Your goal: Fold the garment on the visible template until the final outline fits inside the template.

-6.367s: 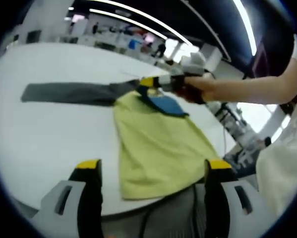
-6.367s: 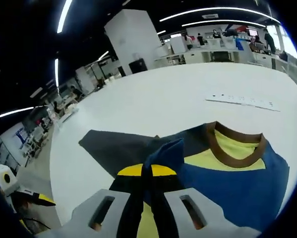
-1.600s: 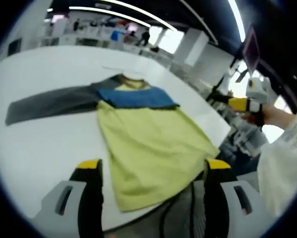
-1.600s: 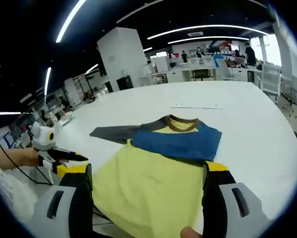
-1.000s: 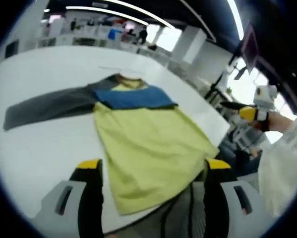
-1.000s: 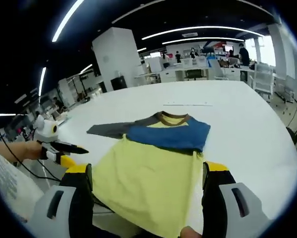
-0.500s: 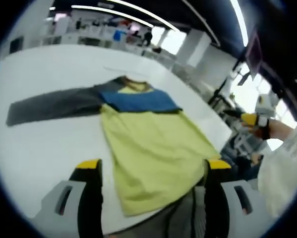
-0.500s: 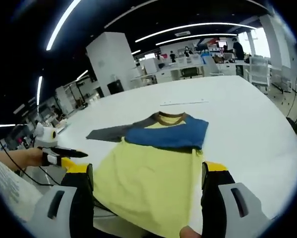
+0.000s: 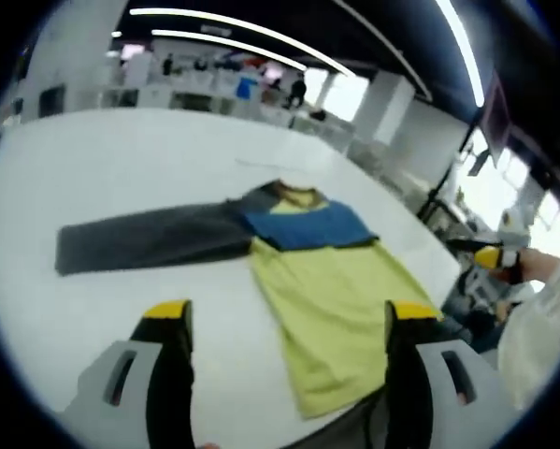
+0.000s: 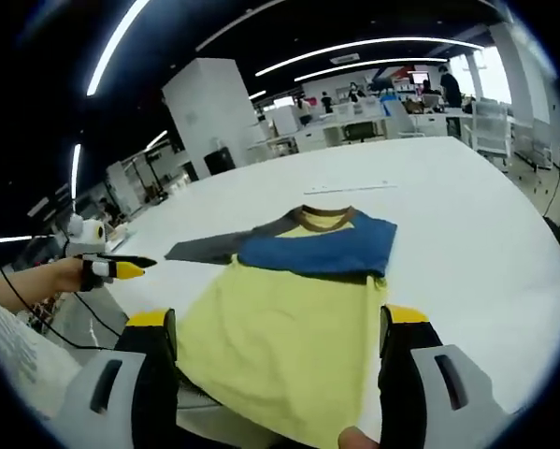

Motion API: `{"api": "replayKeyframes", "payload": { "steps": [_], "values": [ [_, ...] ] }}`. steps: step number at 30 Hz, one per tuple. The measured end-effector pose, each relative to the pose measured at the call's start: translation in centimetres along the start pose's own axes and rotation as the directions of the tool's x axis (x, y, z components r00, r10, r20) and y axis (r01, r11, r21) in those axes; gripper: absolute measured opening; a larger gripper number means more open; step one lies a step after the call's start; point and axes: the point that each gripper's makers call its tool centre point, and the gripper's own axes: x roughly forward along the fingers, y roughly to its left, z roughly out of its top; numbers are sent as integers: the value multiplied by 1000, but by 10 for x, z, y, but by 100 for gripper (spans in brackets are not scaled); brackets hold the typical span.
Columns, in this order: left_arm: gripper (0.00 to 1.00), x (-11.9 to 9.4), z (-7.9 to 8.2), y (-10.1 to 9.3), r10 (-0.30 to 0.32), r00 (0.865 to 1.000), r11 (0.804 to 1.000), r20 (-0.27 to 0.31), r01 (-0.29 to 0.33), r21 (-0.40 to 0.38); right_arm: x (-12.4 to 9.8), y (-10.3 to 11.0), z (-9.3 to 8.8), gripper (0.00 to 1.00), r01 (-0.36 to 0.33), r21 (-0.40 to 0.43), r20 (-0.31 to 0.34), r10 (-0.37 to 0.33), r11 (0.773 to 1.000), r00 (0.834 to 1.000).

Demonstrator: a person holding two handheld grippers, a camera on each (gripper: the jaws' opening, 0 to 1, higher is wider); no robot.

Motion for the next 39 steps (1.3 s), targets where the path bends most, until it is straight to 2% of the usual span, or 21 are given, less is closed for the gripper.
{"api": "replayKeyframes", "payload": {
  "steps": [3,7,8,11,14,17,19,20,22,24,29,33,36,39],
  "values": [
    [80,-3,10,20,21,999,1000,28,-21,-21,0,-1,-2,89,0,7,-6,0,1000,1000],
    [79,-7,23,61,95,994,994,54,-92,-52,0,-2,-4,89,2,24,-12,-2,1000,1000],
    [78,-8,23,75,126,991,990,47,-122,-77,0,-3,-6,88,5,14,-23,-4,1000,1000],
    [78,-9,29,100,158,986,985,49,-154,-78,1,-4,-11,88,10,-16,-52,-10,1000,999],
    [78,-8,32,117,179,983,981,48,-174,-84,1,-4,-11,88,13,-5,-57,-13,1000,998],
    [78,-7,31,137,217,976,972,23,-214,-92,2,-3,-13,88,13,2,-65,-12,1000,998],
    [78,-7,32,151,243,970,965,13,-240,-101,3,-3,-17,87,13,-9,-80,-14,1000,997],
    [78,-7,33,162,279,960,951,13,-275,-144,3,-4,-20,87,17,-8,-91,-18,1000,996],
    [78,-4,34,175,302,953,936,27,-290,-200,2,-5,-23,87,25,2,-103,-25,1000,994],
    [79,-3,34,182,317,948,923,27,-302,-237,2,-6,-25,87,28,3,-110,-27,1000,994],
    [79,6,34,188,307,952,933,13,-298,-201,1,-7,-25,86,42,3,-121,-41,999,992],
    [80,11,31,199,320,947,932,-9,-316,-176,2,-8,-26,86,48,8,-131,-47,999,990],
    [80,15,22,210,336,941,919,-40,-337,-207,2,-7,-29,85,50,7,-142,-49,999,989],
    [79,17,16,215,338,939,916,-54,-342,-211,2,-6,-31,84,54,5,-145,-53,999,988]
  ]
}}
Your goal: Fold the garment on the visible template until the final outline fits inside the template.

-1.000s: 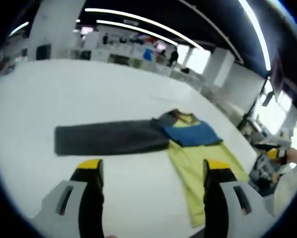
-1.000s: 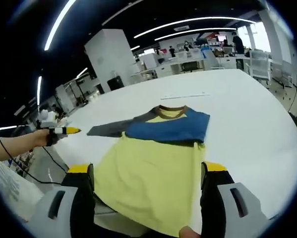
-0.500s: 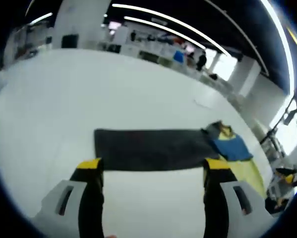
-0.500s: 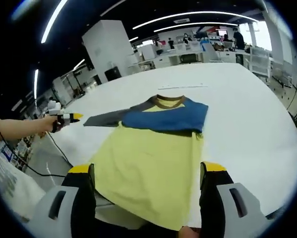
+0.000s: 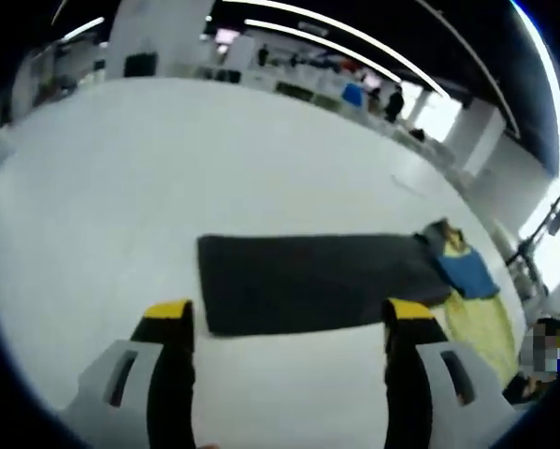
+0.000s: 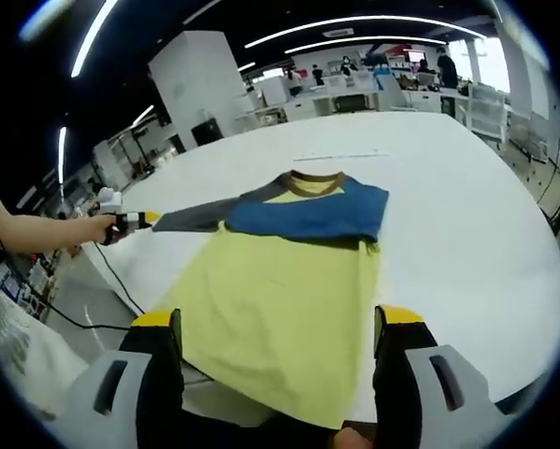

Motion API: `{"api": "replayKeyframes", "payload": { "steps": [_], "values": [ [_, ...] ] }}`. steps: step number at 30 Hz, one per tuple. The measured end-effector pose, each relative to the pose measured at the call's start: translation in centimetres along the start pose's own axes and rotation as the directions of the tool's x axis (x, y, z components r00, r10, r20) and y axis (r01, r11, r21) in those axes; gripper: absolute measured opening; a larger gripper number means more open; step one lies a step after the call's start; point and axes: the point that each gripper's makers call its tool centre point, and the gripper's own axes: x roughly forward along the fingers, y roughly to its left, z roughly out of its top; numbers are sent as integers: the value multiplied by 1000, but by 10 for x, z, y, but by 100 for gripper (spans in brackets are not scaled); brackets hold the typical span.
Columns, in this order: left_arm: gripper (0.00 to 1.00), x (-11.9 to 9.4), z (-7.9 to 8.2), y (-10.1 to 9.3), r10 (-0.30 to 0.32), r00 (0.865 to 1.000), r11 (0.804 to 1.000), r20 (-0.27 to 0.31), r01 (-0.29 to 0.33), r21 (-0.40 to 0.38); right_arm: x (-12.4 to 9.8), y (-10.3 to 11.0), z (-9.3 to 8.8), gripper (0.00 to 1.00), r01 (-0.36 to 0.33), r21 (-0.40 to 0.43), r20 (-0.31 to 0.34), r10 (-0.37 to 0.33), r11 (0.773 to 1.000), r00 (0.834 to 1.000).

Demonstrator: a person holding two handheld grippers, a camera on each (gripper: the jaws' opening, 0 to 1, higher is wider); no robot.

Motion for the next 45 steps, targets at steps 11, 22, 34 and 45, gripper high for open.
{"api": "replayKeyframes", "payload": {
  "steps": [11,22,34,45],
  "values": [
    [62,7,0,18,2,1000,998,14,-1,-69,6,9,4,82,-16,-3,7,16,1000,1000],
    [24,18,3,57,82,996,994,24,-79,-80,4,19,9,81,-38,-29,32,39,999,999],
    [0,21,9,64,138,989,987,52,-132,-93,0,16,8,79,-15,-18,43,16,1000,999],
    [0,2,39,46,132,983,991,131,-126,-53,3,22,7,79,-34,-17,52,35,999,998]
  ]
}}
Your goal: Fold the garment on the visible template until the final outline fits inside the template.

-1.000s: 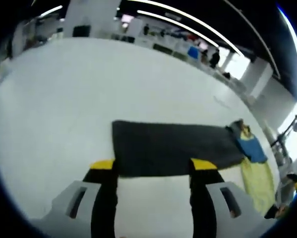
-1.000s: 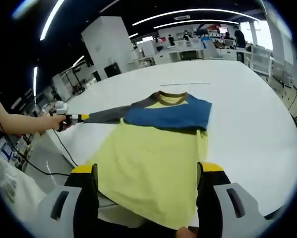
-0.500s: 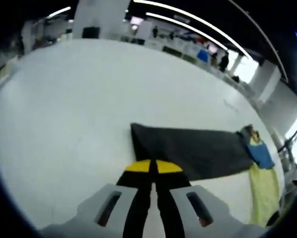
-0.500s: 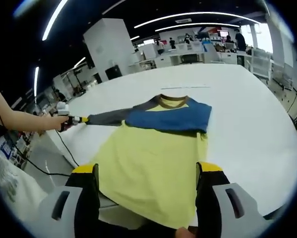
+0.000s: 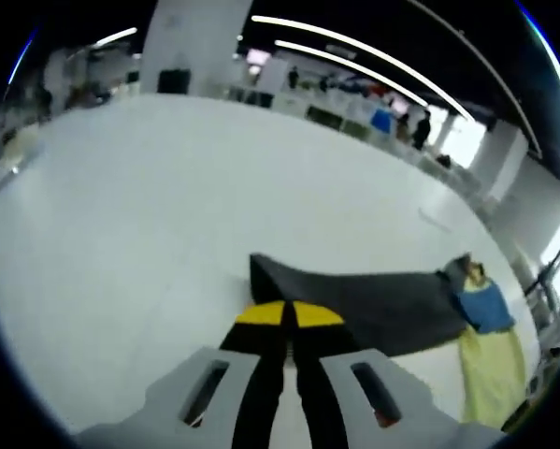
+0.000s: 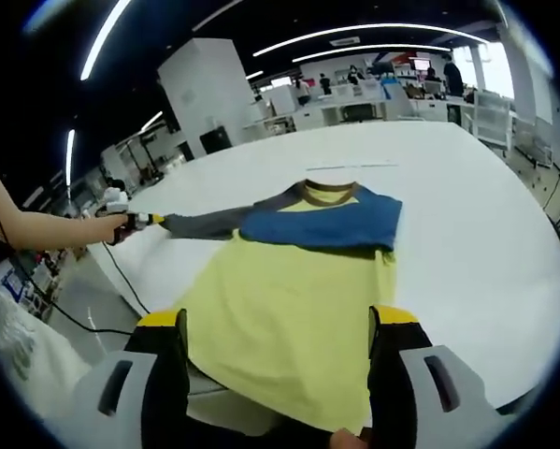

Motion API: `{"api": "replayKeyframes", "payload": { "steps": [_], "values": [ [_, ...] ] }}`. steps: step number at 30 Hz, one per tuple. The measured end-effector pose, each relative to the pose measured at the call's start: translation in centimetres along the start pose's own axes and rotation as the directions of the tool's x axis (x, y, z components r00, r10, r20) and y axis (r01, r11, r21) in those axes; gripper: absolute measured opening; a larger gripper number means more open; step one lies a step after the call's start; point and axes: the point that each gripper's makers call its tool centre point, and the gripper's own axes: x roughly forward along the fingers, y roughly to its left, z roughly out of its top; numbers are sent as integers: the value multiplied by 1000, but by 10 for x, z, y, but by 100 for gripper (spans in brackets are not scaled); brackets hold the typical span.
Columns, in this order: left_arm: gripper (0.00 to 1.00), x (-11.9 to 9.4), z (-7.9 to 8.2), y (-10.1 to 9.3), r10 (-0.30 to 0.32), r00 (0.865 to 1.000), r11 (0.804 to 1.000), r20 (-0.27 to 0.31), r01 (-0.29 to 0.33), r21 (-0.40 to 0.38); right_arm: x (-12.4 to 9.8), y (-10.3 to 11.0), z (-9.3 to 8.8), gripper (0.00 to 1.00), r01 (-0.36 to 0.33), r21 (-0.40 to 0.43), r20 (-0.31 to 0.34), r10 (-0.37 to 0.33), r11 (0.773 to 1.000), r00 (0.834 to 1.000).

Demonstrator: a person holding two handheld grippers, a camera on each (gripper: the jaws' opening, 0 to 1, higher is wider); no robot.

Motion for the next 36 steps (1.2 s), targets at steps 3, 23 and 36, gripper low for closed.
{"api": "replayKeyframes", "payload": {
  "steps": [3,23,36],
  "values": [
    [0,-5,15,-9,-12,1000,1000,28,12,22,0,1,1,78,-5,-5,7,5,1000,1000],
    [0,-34,85,-37,-26,990,991,135,8,133,-19,-11,-2,77,20,28,68,-22,999,997],
    [0,-38,130,-130,-173,974,927,144,111,359,-34,-28,-6,76,70,77,114,-78,995,990]
  ]
}}
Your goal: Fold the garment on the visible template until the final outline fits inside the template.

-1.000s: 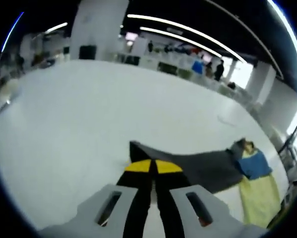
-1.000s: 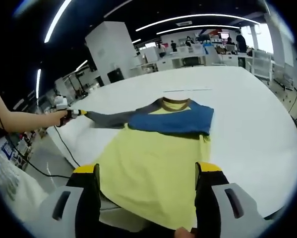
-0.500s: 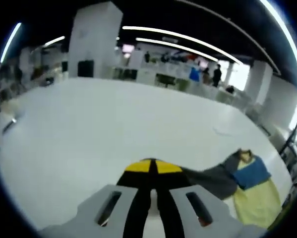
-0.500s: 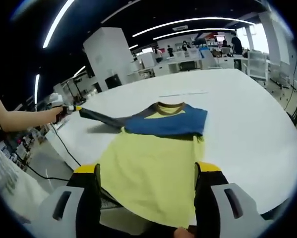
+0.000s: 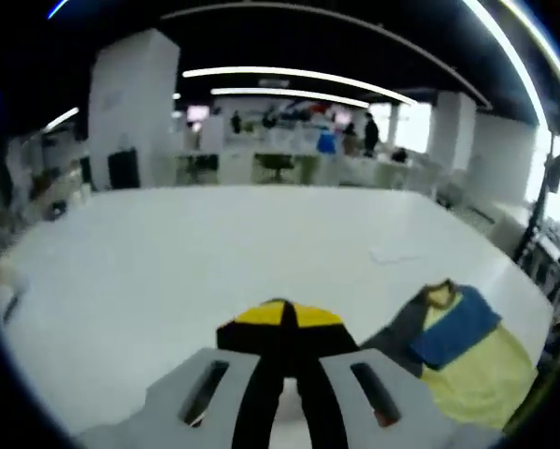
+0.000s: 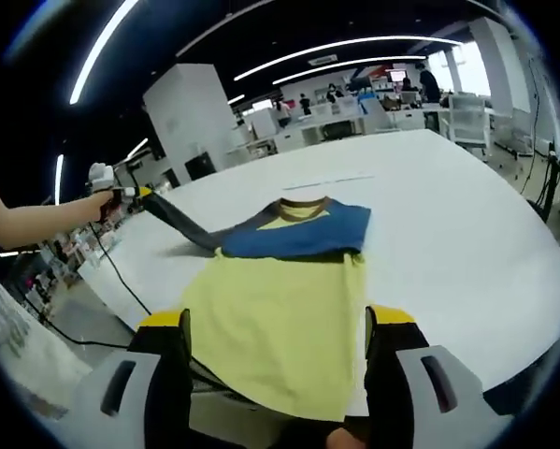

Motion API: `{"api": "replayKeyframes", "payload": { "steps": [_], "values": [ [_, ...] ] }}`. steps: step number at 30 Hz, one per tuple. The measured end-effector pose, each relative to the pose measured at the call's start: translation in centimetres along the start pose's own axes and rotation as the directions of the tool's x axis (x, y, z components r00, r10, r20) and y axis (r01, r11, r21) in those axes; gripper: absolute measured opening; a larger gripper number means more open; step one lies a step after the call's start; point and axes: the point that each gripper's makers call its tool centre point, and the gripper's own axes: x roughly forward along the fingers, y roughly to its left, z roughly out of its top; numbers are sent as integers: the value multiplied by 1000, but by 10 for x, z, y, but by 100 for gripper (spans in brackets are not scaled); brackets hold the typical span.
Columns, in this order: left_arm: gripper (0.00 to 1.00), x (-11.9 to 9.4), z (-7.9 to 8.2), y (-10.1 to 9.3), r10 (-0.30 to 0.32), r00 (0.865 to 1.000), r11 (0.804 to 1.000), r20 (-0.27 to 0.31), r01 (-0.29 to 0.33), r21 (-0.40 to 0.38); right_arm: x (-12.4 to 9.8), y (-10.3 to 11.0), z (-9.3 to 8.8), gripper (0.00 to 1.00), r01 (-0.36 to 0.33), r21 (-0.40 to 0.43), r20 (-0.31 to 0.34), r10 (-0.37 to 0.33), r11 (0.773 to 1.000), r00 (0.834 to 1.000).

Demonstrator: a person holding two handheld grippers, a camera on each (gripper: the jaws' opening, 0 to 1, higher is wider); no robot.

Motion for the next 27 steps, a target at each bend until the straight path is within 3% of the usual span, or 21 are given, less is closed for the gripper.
{"api": "replayKeyframes", "payload": {
  "steps": [4,8,13,15,16,18,20,22,24,25,27],
  "values": [
    [0,4,24,-28,-68,997,995,26,66,77,-4,-5,-1,76,14,18,14,-14,1000,1000],
    [0,10,44,-60,-150,988,976,25,144,165,-8,-10,-5,76,28,50,28,-29,998,999],
    [0,19,71,-110,-256,966,934,25,241,264,-13,-15,-8,75,42,72,39,-44,997,998],
    [0,22,84,-137,-314,949,910,28,292,294,-16,-18,-10,75,50,82,45,-54,995,998],
    [0,22,93,-156,-357,933,892,30,331,309,-18,-20,-11,75,56,89,48,-61,994,997],
    [0,23,102,-178,-399,917,868,23,369,332,-20,-24,-12,75,64,97,53,-69,993,996],
    [0,22,116,-218,-470,883,815,9,430,388,-25,-30,-14,75,81,112,59,-88,990,994],
    [0,21,119,-253,-529,848,761,-24,487,429,-28,-34,-15,75,92,122,64,-100,988,993],
    [0,21,116,-280,-570,820,719,-56,530,449,-32,-39,-16,75,107,134,70,-117,985,991],
    [0,22,109,-300,-595,798,683,-96,564,464,-34,-42,-17,75,115,142,74,-126,983,989],
    [0,26,97,-323,-606,781,632,-154,590,503,-37,-46,-19,75,124,153,77,-137,980,988]
  ]
}}
